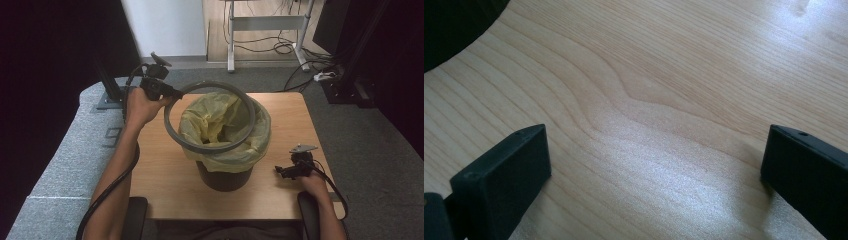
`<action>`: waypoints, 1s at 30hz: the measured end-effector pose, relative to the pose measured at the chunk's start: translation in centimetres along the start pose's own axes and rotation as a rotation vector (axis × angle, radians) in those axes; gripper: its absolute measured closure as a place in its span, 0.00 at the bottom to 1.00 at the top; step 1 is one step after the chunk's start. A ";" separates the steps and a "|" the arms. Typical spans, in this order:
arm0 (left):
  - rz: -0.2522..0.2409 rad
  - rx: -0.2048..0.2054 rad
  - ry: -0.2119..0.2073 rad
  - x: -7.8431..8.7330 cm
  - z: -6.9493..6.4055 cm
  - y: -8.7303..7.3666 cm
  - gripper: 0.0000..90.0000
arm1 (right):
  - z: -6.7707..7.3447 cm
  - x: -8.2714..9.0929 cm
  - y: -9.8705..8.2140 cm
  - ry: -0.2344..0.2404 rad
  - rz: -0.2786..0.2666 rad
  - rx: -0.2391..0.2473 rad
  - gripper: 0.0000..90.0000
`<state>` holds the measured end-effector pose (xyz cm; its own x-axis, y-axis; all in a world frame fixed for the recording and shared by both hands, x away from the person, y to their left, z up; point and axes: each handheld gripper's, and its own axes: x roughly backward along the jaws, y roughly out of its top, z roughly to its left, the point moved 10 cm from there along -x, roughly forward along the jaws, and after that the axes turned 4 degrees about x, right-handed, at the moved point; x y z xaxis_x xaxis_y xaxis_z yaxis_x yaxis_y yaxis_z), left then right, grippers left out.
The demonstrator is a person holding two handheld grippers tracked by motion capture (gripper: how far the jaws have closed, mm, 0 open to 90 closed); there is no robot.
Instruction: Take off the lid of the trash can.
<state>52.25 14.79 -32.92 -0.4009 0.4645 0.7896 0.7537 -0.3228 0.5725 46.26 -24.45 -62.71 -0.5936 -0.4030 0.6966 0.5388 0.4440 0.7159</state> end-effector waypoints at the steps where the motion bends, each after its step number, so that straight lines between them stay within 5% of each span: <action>1: -0.001 0.005 0.000 0.1 0.2 -0.1 0.87 | 0.0 0.0 0.0 0.000 0.000 0.000 0.00; 30: -0.056 0.130 0.079 4.5 7.6 -3.8 0.86 | 0.0 0.0 0.0 0.000 0.000 0.000 0.00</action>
<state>51.50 24.42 -33.21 -0.4801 0.4108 0.7750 0.7878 -0.1867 0.5870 46.26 -24.44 -62.71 -0.5938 -0.4030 0.6964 0.5388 0.4437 0.7161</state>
